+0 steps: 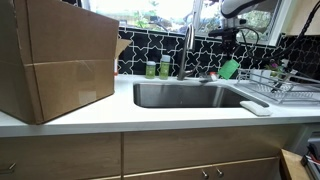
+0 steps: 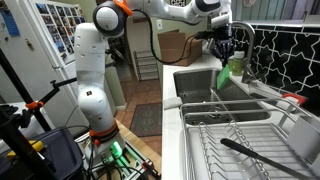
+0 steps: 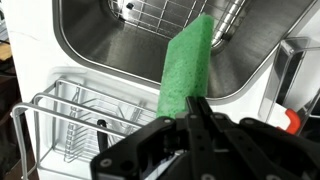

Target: Put the white sponge on the edge of the sink then put the green sponge in the sponge holder

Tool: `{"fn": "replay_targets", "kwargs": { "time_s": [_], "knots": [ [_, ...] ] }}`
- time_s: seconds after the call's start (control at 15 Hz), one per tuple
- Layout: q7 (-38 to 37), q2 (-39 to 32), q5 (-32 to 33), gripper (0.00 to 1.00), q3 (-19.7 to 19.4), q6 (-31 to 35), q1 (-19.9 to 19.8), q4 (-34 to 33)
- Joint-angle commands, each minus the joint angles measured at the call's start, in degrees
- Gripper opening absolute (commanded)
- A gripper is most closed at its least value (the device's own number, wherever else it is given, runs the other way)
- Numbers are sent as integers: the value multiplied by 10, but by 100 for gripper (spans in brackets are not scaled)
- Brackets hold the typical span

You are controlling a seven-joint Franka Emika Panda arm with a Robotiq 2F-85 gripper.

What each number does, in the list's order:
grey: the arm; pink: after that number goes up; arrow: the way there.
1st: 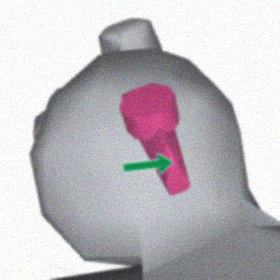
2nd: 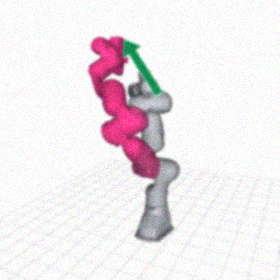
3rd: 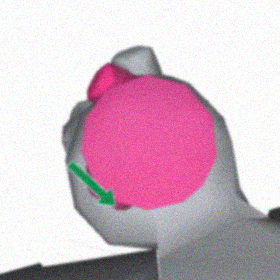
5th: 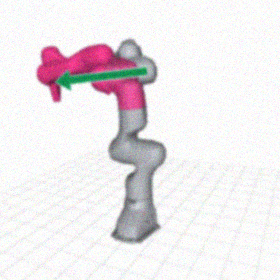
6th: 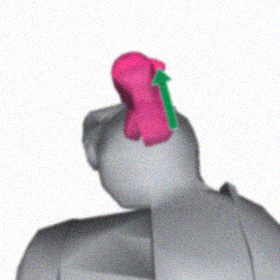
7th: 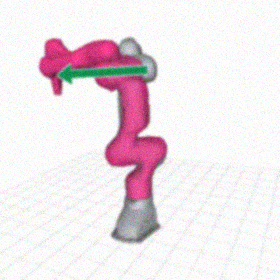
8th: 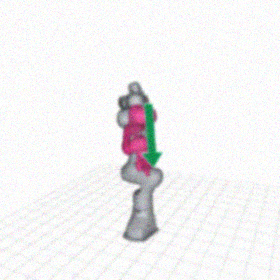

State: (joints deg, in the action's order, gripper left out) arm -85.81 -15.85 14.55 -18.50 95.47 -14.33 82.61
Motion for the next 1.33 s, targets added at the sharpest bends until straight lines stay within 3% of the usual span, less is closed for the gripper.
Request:
{"fn": "replay_targets", "kwargs": {
  "time_s": [0.0, 0.4, 0.73, 0.8, 1.27],
  "knots": [
    [10, -44, 57, 5, -6, 54, -2, -42],
    [39, -117, 108, 5, -15, 169, -14, -110],
    [58, -172, 113, 5, -18, 242, -30, -167],
    [49, -141, 109, 5, -16, 225, -19, -129],
    [72, -158, 112, 6, -14, 243, -25, -139]
  ]
}}
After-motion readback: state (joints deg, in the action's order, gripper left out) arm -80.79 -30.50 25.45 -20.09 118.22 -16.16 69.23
